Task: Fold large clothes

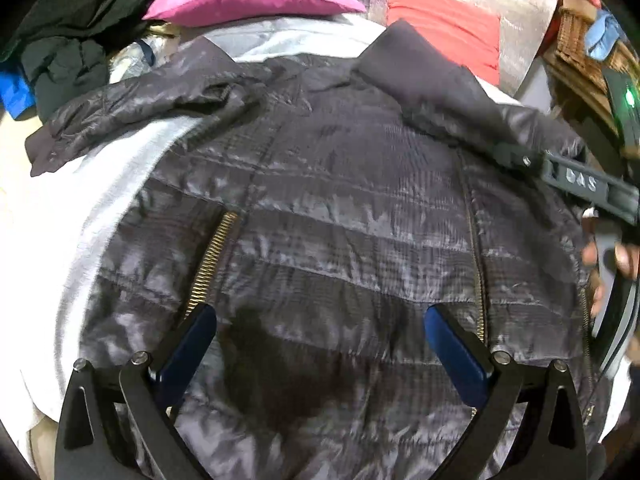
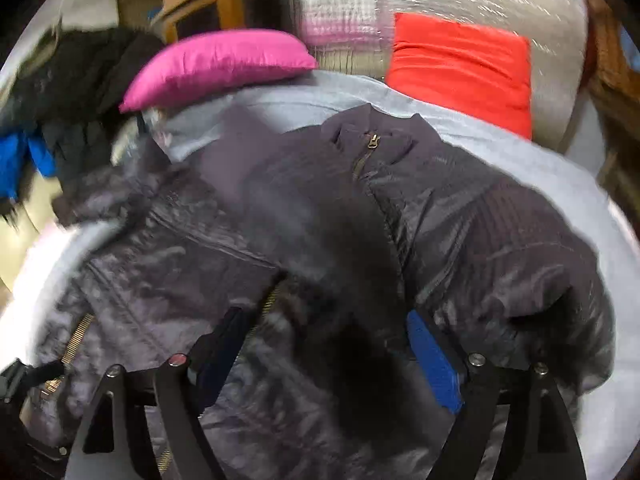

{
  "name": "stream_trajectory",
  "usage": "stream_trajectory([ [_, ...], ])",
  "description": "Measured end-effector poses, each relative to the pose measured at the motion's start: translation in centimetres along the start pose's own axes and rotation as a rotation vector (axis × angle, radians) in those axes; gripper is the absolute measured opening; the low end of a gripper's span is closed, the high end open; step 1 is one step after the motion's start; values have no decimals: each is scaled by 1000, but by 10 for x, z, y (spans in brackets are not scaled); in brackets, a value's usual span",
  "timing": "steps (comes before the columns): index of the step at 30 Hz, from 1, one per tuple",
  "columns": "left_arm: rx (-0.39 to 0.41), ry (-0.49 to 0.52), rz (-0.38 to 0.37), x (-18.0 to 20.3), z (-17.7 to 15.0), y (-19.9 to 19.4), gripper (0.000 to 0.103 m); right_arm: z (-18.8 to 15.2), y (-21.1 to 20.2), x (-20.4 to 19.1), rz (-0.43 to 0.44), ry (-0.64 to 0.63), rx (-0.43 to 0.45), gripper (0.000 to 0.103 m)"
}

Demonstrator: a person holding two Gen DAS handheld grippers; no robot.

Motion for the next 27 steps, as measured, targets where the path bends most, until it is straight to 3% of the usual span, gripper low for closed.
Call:
stream_trajectory([
  [6, 25, -65, -62, 12, 30, -7, 103, 17, -56, 49, 152, 288, 124, 85],
  [9, 38, -75, -127, 27, 50, -3, 103, 9, -67, 89, 314, 558, 120, 87],
  [12, 22, -133, -216, 35, 70, 11, 103, -14, -60, 101, 415, 680, 64, 87],
  [14, 8, -217, -253, 31, 82, 25, 103, -28, -52, 105, 447, 730, 24, 87],
  [18, -11, -476, -359, 19, 99, 52, 103, -48, -48, 121, 445, 782, 16, 87],
  [20, -9, -538, -335, 10, 101, 60, 101, -51, -48, 127, 443, 797, 22, 87],
  [22, -8, -566, -318, 4, 103, 68, 65, -51, -50, 129, 443, 792, 24, 87],
  [23, -55, -535, -290, 5, 101, 74, 21, -53, -49, 128, 441, 785, 24, 87],
  [24, -89, -495, -279, 9, 100, 78, 13, -52, -48, 127, 436, 778, 23, 87],
  [26, -69, -427, -270, 12, 115, 74, 12, -50, -45, 125, 433, 772, 10, 87],
  [27, -29, -337, -241, 19, 133, 63, 11, -51, -44, 125, 434, 773, 4, 87],
])
Point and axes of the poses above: each gripper's, at about its wrist camera, not at the fingertips, and y roughly the way its jaws point, x to its right, z to its top, the point moved 10 cm from there along y, roughly the way its jaws point, and after that the axes turned 13 degrees about -z, right-handed, at the moved point
